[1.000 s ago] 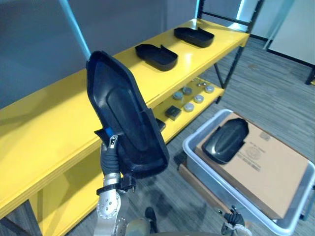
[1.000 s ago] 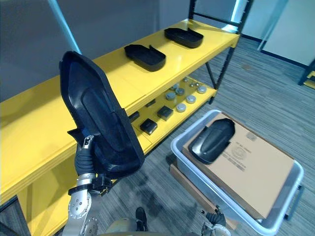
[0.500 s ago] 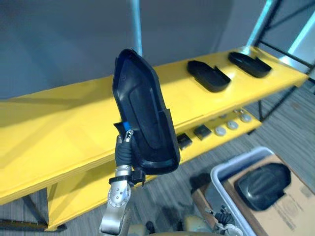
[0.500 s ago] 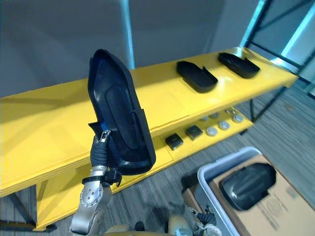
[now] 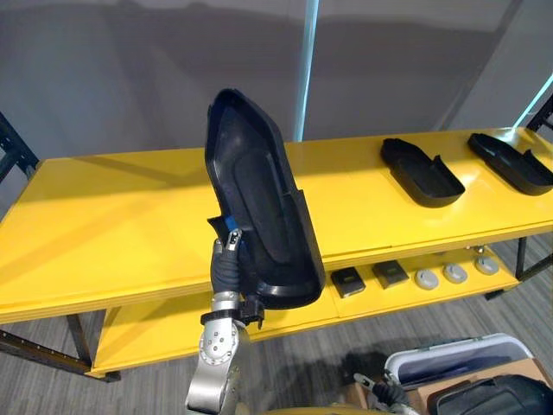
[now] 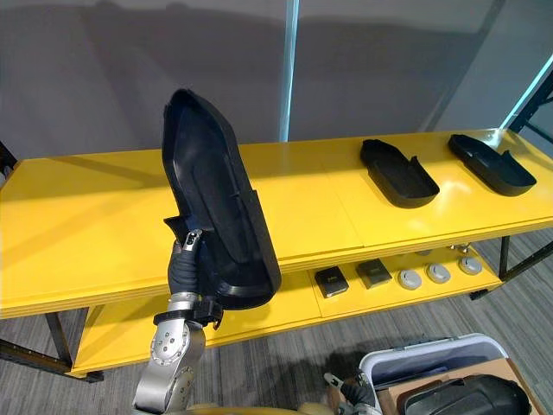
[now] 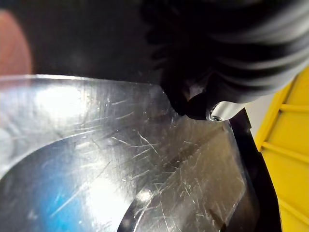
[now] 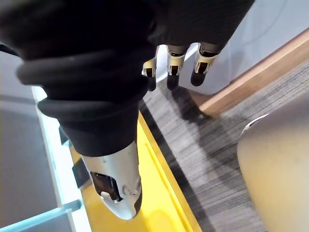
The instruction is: Walk over and take plastic housings, then place them on the shelf
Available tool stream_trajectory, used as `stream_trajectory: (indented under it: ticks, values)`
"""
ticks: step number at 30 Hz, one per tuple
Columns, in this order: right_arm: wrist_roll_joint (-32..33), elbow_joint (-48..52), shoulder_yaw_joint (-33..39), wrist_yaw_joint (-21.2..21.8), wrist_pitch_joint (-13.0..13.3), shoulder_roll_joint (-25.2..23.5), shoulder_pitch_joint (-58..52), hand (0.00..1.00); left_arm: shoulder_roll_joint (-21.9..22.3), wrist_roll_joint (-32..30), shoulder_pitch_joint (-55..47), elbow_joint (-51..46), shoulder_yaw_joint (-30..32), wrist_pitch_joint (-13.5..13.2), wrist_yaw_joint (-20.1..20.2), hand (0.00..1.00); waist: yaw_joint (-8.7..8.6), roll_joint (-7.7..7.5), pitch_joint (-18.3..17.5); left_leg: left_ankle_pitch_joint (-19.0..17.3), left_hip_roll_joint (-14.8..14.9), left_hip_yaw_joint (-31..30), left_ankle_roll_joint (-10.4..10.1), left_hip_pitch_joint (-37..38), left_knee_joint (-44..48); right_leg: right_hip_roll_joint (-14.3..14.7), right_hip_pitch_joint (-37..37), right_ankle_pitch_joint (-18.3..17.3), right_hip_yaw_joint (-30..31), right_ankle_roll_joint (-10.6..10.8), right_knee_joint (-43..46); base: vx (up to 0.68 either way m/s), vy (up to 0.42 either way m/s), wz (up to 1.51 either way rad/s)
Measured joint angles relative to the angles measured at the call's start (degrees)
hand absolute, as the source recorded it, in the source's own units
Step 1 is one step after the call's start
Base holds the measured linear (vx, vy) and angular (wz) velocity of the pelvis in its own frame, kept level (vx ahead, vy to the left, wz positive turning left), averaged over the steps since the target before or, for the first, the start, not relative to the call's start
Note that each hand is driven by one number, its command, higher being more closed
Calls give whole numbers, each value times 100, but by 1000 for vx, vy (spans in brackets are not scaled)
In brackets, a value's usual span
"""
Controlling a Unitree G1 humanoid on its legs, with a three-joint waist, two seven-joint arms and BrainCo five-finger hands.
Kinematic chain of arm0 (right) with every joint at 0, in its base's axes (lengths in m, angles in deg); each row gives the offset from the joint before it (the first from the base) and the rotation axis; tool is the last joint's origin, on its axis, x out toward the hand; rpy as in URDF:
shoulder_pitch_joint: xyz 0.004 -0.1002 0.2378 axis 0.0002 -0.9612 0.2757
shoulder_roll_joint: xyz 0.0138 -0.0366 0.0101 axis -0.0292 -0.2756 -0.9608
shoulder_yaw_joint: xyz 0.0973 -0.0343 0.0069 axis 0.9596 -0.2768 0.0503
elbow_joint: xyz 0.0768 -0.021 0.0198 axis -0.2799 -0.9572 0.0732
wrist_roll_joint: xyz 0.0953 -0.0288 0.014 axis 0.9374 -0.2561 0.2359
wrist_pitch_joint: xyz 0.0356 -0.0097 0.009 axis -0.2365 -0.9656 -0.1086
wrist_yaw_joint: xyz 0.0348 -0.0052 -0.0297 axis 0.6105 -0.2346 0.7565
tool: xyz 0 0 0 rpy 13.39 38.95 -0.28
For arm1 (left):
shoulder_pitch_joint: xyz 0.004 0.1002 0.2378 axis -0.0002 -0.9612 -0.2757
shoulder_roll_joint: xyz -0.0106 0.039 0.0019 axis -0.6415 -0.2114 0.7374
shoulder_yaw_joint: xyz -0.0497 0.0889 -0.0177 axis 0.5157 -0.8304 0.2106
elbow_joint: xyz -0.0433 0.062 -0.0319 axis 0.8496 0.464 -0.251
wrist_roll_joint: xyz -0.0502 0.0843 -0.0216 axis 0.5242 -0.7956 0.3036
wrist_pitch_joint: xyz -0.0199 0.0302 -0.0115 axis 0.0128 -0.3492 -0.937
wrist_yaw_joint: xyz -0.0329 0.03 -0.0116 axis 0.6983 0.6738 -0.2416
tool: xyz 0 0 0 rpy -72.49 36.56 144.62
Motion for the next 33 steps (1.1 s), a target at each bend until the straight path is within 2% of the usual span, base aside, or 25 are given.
stream_trajectory:
  ticks: [4,6,10,12,18,21,23,24,28,31,33]
  values:
    - [-15,-79,55,1,5,24,58,0,-243,-195,706,931,237,108,-174,100,-159,72,-68,358,4,31,-51,210,-663,69,49,173,11,-9,-280,-176,-38,-4]
    - [-17,-122,67,1,1,85,112,0,-332,-259,1190,1608,416,278,-307,100,-276,139,-89,540,21,46,-77,300,-1002,124,43,227,30,17,-417,-151,-35,-2]
    - [-54,-204,53,2,-3,199,136,0,-520,-240,1746,2432,650,425,-517,100,-469,149,-90,599,70,126,-150,309,-1382,221,-54,251,112,47,-644,-81,-34,-4]
    - [-148,-378,50,2,-32,257,114,0,-551,-187,2072,2891,774,485,-597,100,-483,133,-68,635,110,125,-205,254,-1382,269,-79,285,116,40,-723,12,-35,-8]
    - [-211,-588,50,0,-118,362,9,0,-688,49,2501,3483,1127,583,-904,100,-754,205,-22,738,122,109,-245,191,-1379,290,-177,392,114,-9,-670,81,-14,-6]
    - [-213,-612,50,-1,-107,362,22,0,-908,129,2868,3730,1137,590,-940,100,-775,183,59,791,112,126,-195,149,-1340,329,-264,477,135,-138,-671,170,-1,-7]
    - [-213,-617,49,-2,-110,369,50,0,-976,247,3009,3777,1186,598,-978,100,-781,171,116,792,114,127,-195,152,-1338,346,-258,474,147,-148,-683,127,-1,-3]
    - [-213,-617,46,0,-110,395,72,0,-978,281,3097,3816,1281,598,-1029,0,-783,185,150,792,118,124,-195,151,-1338,350,-258,474,149,-149,-686,86,-5,-2]
    - [-213,-618,2,-4,-109,454,143,0,-1045,436,3398,4115,1364,598,-1099,0,-805,240,220,792,117,124,-195,152,-1338,350,-260,475,172,-154,-691,30,0,-1]
    - [-213,-610,-83,-4,-81,472,235,0,-1095,439,3613,4241,1410,598,-1159,0,-844,224,357,791,113,116,-194,128,-1339,348,-275,481,182,-163,-715,-37,4,1]
    - [-212,-562,-203,-3,8,483,268,0,-1118,468,3786,4374,1571,588,-1182,0,-923,238,388,797,117,104,-186,7,-1340,354,-364,543,177,-186,-773,-94,9,-1]
